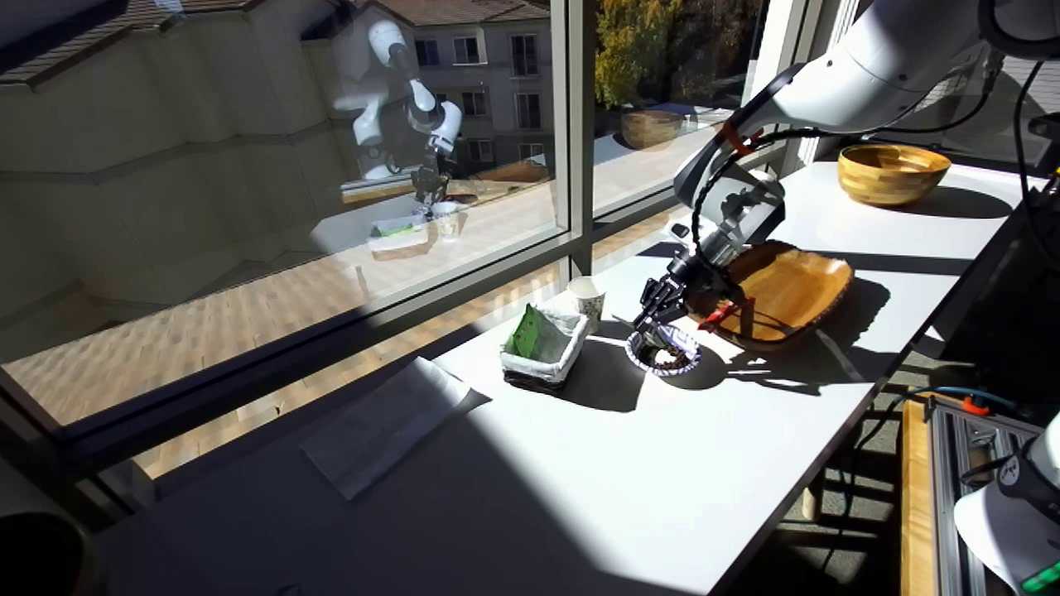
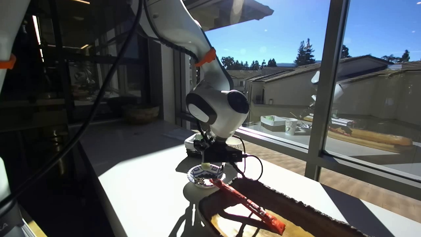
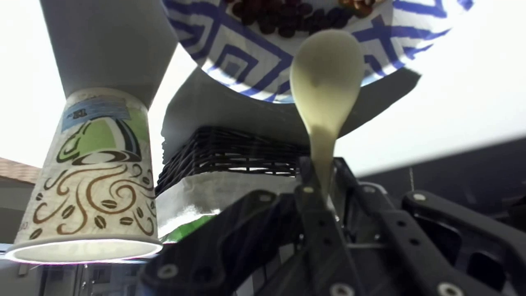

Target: Take a scoop of the coffee grounds in the bowl using the spoon, empty them into the cup and place the spoon back

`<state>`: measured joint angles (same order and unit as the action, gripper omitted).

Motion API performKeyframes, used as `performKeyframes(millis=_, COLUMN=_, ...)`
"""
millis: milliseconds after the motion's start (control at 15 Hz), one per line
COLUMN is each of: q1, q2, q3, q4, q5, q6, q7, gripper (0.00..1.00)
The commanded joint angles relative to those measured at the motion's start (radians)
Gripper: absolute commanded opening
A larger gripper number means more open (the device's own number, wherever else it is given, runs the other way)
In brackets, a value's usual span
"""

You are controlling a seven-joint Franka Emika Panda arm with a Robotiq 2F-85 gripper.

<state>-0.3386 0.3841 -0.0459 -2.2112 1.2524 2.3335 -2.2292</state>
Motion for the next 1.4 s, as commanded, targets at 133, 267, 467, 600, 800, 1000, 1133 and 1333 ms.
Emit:
performKeyframes(millis=133, q1=0.07, q2=0.049, q3=-0.028, q4=0.02, q5=0.194, q6=0.096, q7=-0.103, gripper=0.03)
performKeyframes(millis=267, q1=0.089, q2=0.073, q3=-0.029, q4=0.036, q5=0.308, q6=0.14, q7=-0.175, gripper=0.03)
performKeyframes(millis=467, q1=0.111, q2=0.112, q3=-0.042, q4=0.058, q5=0.457, q6=0.137, q7=-0.269, gripper=0.03)
performKeyframes(millis=600, q1=0.123, q2=0.135, q3=-0.054, q4=0.066, q5=0.526, q6=0.106, q7=-0.305, gripper=0.03)
performKeyframes(millis=800, q1=0.141, q2=0.157, q3=-0.071, q4=0.071, q5=0.598, q6=0.069, q7=-0.338, gripper=0.03)
performKeyframes(millis=1000, q1=0.153, q2=0.17, q3=-0.09, q4=0.072, q5=0.62, q6=0.034, q7=-0.35, gripper=0.03)
performKeyframes(millis=1133, q1=0.159, q2=0.174, q3=-0.102, q4=0.069, q5=0.62, q6=0.014, q7=-0.347, gripper=0.03)
performKeyframes(millis=1333, q1=0.165, q2=0.171, q3=-0.118, q4=0.06, q5=0.597, q6=0.015, q7=-0.32, gripper=0.03)
